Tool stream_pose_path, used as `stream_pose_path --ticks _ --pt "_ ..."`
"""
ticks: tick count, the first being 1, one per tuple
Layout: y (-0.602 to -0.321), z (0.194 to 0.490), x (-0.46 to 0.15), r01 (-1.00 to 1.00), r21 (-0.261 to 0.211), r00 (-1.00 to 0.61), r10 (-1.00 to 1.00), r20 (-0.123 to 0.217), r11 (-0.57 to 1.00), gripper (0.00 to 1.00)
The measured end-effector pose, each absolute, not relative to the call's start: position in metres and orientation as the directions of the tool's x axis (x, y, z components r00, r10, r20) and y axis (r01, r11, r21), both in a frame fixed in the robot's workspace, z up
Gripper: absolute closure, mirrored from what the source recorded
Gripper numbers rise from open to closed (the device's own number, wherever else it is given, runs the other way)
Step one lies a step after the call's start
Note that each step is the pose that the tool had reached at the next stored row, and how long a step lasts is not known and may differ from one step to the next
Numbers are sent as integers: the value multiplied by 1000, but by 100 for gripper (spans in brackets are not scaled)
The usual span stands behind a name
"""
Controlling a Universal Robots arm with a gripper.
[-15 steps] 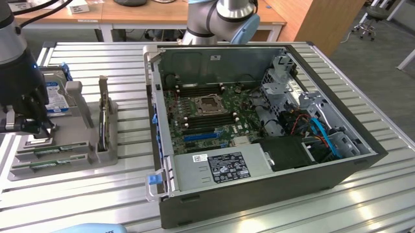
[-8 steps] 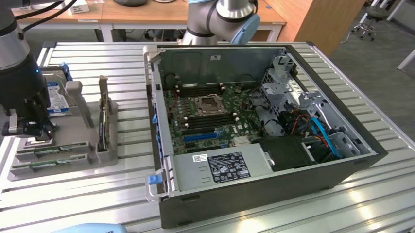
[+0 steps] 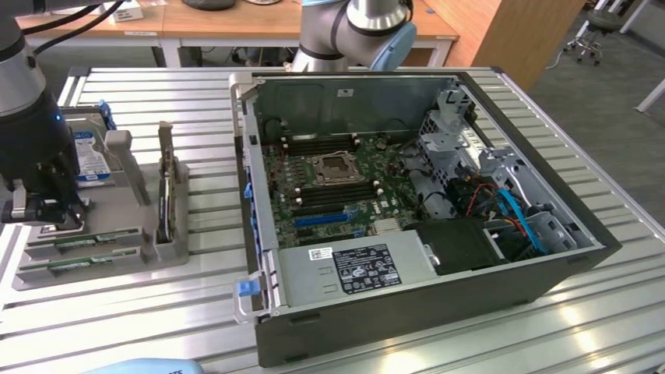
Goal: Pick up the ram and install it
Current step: 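Pick up the ram and move it above insertion slot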
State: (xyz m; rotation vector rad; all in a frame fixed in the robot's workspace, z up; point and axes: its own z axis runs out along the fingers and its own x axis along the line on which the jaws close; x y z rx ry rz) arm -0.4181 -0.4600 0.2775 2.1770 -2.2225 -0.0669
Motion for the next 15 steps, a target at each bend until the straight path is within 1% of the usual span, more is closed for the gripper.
stream_pose_path --ticks 9,15 --pt "-464 277 -418 -998 51 -21 -1000 -9 20 71" --pt "-464 270 -418 -998 52 -21 -1000 -9 20 71"
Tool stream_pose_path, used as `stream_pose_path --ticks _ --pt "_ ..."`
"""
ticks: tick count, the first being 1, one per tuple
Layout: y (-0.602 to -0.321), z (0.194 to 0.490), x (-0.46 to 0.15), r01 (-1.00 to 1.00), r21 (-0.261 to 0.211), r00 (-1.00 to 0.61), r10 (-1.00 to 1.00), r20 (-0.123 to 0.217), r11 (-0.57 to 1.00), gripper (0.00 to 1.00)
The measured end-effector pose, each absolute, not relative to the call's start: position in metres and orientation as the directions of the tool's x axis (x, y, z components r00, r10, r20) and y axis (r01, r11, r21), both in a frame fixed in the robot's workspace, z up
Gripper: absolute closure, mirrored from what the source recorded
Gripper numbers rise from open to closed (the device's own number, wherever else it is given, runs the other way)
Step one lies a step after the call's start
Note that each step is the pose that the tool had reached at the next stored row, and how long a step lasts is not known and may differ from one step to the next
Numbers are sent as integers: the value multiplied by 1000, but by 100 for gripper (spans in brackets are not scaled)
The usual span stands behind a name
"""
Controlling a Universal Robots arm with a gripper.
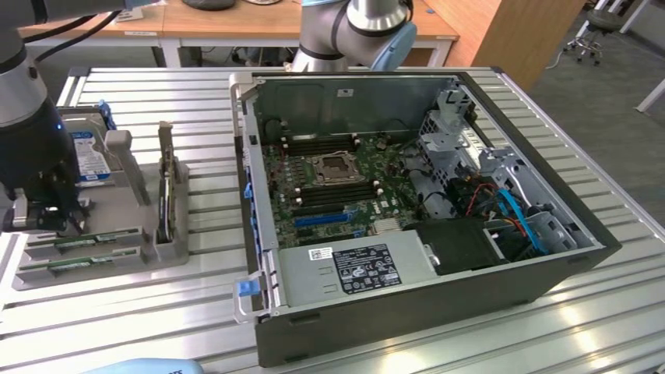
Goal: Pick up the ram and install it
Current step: 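Pick up the ram and move it above insertion slot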
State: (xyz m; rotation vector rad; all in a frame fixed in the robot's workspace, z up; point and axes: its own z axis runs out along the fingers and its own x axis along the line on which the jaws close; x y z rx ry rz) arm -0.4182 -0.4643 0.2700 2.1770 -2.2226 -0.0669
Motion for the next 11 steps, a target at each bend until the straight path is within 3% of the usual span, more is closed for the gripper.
stream_pose_path --ticks 11 --pt "-465 261 -418 -998 52 -21 -1000 -9 20 71"
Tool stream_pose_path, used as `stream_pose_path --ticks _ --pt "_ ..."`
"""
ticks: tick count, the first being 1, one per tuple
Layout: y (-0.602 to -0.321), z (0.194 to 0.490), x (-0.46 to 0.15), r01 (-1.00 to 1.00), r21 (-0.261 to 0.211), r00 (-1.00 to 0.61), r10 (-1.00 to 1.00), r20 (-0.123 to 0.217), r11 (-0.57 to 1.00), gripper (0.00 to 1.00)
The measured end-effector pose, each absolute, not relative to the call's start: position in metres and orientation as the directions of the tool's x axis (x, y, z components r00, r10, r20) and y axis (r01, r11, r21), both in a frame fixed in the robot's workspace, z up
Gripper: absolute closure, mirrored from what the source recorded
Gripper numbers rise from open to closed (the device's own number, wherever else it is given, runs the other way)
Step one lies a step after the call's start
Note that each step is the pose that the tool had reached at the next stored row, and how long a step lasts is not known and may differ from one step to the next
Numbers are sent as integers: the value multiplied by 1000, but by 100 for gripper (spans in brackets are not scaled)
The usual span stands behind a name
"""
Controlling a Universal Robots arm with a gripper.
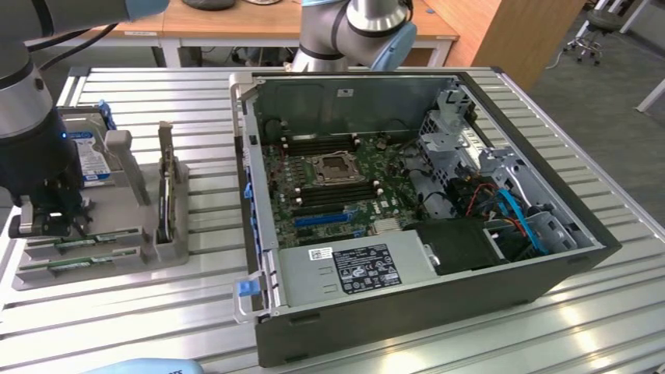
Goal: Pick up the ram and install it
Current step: 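Pick up the ram and move it above insertion slot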
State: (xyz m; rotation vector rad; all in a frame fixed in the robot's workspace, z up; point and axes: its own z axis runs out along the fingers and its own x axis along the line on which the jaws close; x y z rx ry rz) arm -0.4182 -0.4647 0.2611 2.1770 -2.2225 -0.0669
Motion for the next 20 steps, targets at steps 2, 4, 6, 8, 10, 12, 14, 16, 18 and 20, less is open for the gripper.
stream_pose_path --ticks 2,4,6,8,10,12,14,16,18,20 --pt "-466 261 -418 -998 51 -21 -1000 -9 20 71" --pt "-468 261 -418 -998 52 -21 -1000 -9 20 71" --pt "-469 261 -418 -998 52 -21 -1000 -9 20 71" --pt "-470 261 -418 -998 52 -21 -1000 -9 20 71" --pt "-470 261 -418 -998 51 -21 -1000 -9 21 71" --pt "-471 260 -418 -998 52 -21 -1000 -9 20 71" --pt "-471 258 -418 -998 52 -21 -1000 -9 20 71" --pt "-471 256 -418 -998 52 -21 -1000 -9 21 71" --pt "-471 254 -418 -998 52 -21 -1000 -9 20 71" --pt "-472 251 -418 -998 52 -21 -1000 -9 20 71"
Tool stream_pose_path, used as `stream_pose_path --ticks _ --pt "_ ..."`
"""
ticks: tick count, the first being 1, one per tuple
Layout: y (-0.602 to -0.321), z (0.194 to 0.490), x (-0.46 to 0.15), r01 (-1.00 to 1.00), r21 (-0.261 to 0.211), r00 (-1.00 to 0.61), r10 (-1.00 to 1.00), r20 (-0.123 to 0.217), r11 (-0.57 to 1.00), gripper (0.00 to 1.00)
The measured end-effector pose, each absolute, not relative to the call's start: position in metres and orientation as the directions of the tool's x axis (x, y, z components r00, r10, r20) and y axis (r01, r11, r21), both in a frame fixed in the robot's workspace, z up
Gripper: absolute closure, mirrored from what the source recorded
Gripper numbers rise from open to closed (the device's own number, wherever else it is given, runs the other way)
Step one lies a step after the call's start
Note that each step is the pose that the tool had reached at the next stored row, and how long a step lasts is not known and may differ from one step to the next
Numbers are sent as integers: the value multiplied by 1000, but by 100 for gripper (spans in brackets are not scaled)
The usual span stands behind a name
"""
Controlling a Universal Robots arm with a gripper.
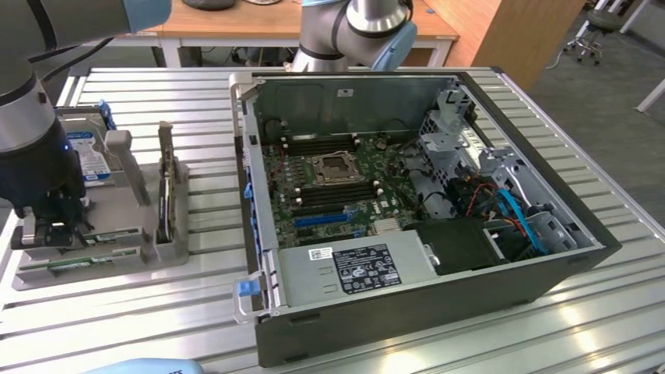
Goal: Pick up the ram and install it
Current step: 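Pick up the ram and move it above insertion slot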
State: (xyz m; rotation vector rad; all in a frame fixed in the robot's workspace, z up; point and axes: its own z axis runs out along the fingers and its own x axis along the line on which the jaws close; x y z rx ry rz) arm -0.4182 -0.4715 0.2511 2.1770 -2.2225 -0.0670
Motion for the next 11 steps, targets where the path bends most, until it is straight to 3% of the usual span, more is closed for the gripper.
stream_pose_path --ticks 11 --pt "-472 238 -418 -998 52 -21 -1000 -9 20 71"
